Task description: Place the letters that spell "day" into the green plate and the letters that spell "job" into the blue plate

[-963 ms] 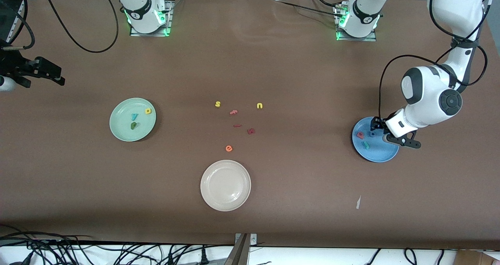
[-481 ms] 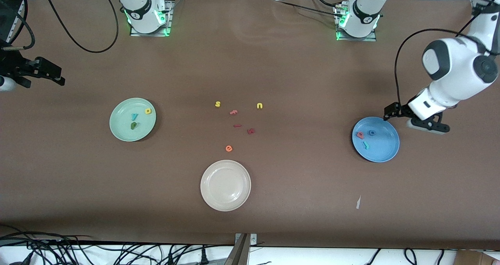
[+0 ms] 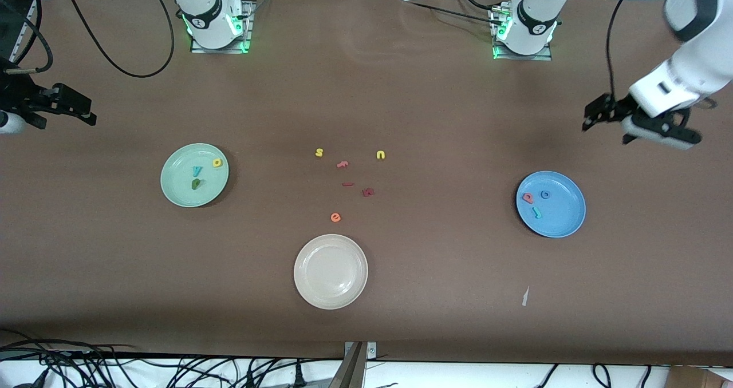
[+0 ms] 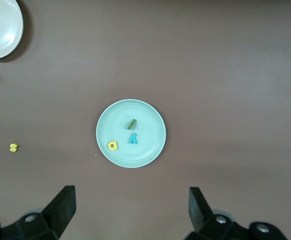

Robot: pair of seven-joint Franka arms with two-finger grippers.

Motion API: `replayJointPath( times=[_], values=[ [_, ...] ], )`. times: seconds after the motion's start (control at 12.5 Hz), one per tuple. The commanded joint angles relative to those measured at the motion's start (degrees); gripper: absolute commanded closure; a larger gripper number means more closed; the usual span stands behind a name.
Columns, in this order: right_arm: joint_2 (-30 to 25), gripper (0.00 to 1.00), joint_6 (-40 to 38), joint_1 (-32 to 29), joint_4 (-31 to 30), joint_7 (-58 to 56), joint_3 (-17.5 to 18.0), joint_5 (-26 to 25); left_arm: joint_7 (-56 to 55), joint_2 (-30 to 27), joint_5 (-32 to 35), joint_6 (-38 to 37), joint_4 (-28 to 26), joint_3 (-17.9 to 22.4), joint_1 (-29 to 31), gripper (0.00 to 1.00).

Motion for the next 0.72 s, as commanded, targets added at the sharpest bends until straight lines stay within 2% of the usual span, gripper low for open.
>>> replayJointPath(
  times=[0.0, 0.08, 0.24, 0.64],
  values=[
    [0.4, 0.0, -1.0, -0.3, 1.2, -0.5, 0.2, 0.2, -1.1, 0.9, 4.4, -14.6, 13.6, -0.6, 0.3, 0.0],
    [0.4, 0.0, -1.0, -0.3, 1.2, -0.5, 0.3, 0.2, -2.0, 1.0, 5.2, -18.3, 17.1, -1.2, 0.2, 0.0],
    [0.4, 0.0, -1.0, -0.3, 1.2, -0.4, 0.2, 0.2, -7.2, 2.4, 5.3, -19.4, 19.7, -3.1, 0.2, 0.0],
    [0.4, 0.0, -1.0, -0.3, 1.2, -0.4, 0.3, 0.2, -14.7, 3.9, 5.4, -20.6, 22.4, -5.5, -0.2, 0.0]
  ],
)
